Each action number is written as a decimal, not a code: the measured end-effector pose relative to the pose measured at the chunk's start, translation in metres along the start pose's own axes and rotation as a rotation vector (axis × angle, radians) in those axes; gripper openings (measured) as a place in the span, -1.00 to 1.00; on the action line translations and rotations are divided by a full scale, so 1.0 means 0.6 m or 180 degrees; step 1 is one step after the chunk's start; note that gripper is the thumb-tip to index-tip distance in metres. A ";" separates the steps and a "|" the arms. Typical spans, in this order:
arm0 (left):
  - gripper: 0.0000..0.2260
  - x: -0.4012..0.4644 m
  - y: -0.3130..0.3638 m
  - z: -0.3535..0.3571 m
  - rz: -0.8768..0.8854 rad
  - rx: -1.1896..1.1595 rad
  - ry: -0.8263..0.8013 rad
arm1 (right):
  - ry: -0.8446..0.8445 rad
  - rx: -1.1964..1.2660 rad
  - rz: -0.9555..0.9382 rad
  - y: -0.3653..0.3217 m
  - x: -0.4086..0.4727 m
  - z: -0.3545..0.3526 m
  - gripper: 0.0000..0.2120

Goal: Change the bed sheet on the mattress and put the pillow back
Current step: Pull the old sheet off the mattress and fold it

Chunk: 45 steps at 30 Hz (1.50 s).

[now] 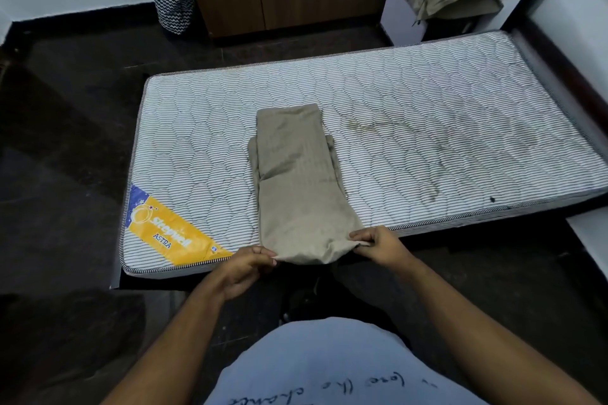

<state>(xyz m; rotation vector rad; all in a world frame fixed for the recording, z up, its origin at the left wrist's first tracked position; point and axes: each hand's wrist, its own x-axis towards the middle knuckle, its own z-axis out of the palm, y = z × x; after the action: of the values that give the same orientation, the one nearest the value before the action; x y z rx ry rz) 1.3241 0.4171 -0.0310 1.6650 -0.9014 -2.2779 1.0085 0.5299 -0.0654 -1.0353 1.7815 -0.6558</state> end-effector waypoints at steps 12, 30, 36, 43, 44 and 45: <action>-0.90 0.051 -0.025 0.034 -0.0513 -0.0143 0.0714 | 0.0677 0.2396 0.1204 -0.014 -0.002 0.037 -0.88; -0.87 0.010 -0.023 -0.020 0.0485 -0.0954 0.0298 | 0.0536 0.2501 0.0549 -0.019 -0.037 0.043 -0.89; -0.48 0.006 -0.028 -0.038 0.0261 -0.0579 0.0070 | -0.0109 0.3216 0.0596 -0.028 -0.085 0.032 -0.68; -0.60 0.004 -0.034 0.008 0.0589 -0.0343 0.0288 | -0.0556 0.2640 0.1643 -0.041 -0.057 0.045 -0.37; -0.61 0.003 -0.025 0.016 0.0676 -0.0305 0.0224 | -0.0584 0.2351 0.1635 -0.048 -0.053 0.048 -0.40; -0.63 -0.001 -0.014 0.024 0.0762 -0.0244 0.0127 | -0.0487 0.2071 0.1567 -0.057 -0.050 0.051 -0.47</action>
<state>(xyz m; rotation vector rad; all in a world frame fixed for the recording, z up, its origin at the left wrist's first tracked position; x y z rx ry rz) 1.3128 0.4293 -0.0323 1.4780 -0.9364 -2.0862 1.0545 0.5391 -0.0374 -0.1886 1.4512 -0.7421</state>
